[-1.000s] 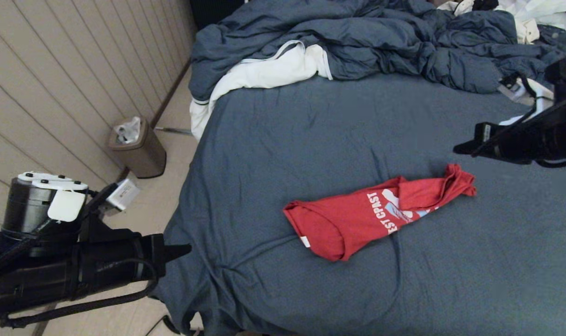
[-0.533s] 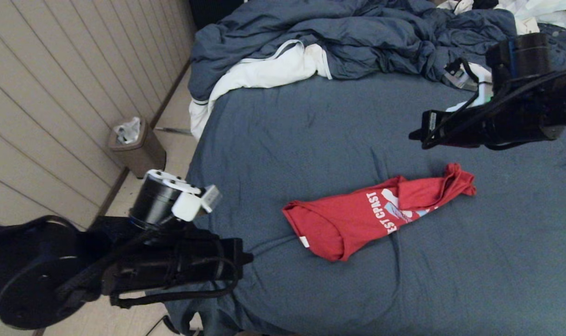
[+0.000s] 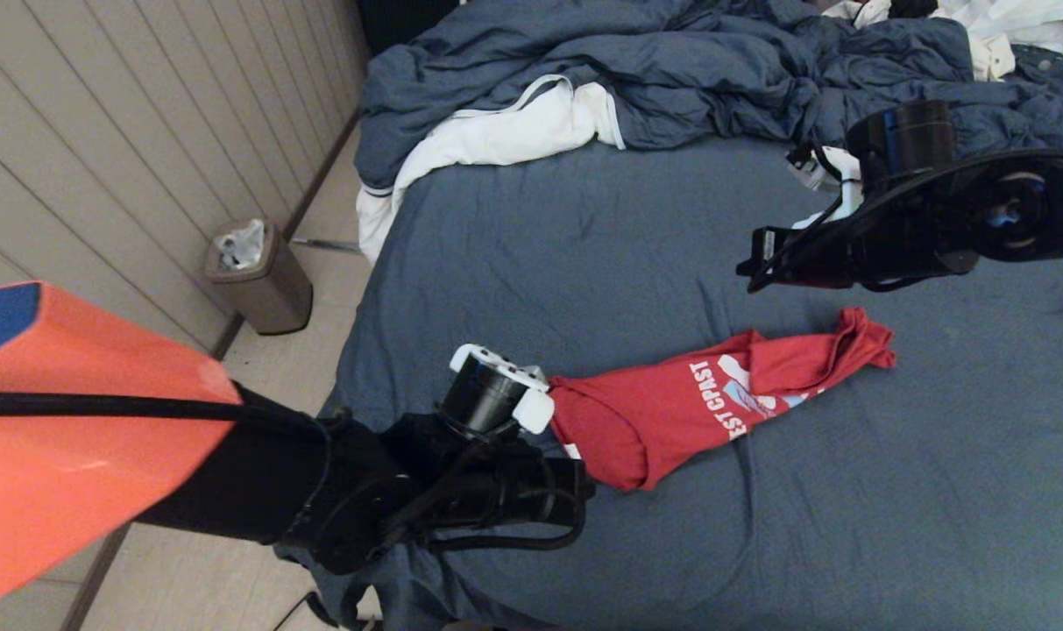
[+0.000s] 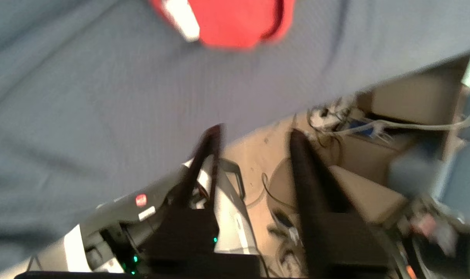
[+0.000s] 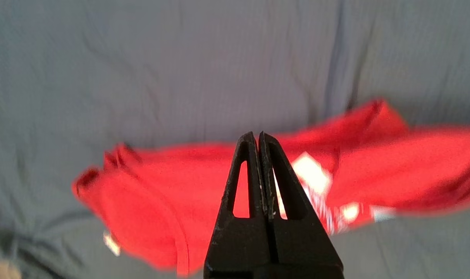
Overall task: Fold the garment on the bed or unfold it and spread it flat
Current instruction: Unford the red T-shirt
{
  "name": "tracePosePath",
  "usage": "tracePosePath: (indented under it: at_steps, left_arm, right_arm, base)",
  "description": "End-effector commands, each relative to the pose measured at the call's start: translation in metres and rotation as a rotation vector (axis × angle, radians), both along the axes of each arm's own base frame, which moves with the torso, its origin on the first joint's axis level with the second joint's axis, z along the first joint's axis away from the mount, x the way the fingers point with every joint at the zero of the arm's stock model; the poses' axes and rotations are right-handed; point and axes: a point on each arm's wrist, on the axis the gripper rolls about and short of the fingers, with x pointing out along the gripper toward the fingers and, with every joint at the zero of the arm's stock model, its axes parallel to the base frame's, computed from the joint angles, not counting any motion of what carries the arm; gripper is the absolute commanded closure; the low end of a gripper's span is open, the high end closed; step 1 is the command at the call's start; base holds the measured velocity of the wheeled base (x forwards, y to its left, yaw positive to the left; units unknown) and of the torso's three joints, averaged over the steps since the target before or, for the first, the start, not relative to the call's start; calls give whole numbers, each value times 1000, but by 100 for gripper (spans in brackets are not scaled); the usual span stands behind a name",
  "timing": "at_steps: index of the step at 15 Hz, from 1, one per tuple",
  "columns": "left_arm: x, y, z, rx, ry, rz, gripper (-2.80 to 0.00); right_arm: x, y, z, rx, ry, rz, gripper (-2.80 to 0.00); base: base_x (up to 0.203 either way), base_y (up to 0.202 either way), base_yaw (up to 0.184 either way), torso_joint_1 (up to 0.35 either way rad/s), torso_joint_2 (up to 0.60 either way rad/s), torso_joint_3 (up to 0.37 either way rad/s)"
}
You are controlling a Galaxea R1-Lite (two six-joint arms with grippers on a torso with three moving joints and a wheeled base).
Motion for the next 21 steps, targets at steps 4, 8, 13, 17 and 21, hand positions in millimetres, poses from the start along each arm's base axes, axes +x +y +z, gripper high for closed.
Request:
tracePosePath:
  at_steps: [4, 8, 13, 17, 21]
  left_arm:
    - [38, -44, -46, 78, -66, 128, -280]
    - [66, -44, -61, 126, -131, 271, -280]
    - [86, -47, -43, 58, -173, 306, 0]
    - [87, -49, -29, 21, -195, 309, 0]
    - [74, -37, 8, -23, -228, 318, 0]
  right_arm:
    - [1, 2, -4, 4, -34, 6, 0]
    - [-4, 8, -4, 6, -69, 26, 0]
    - [-1, 9, -8, 1, -72, 28, 0]
    - [1, 11, -11, -4, -64, 36, 0]
    - [6, 12, -17, -15, -51, 36, 0]
  base:
    - [0, 0, 0, 0, 0, 0]
    - [0, 0, 0, 0, 0, 0]
    - [0, 0, 0, 0, 0, 0]
    - [0, 0, 0, 0, 0, 0]
    - [0, 0, 0, 0, 0, 0]
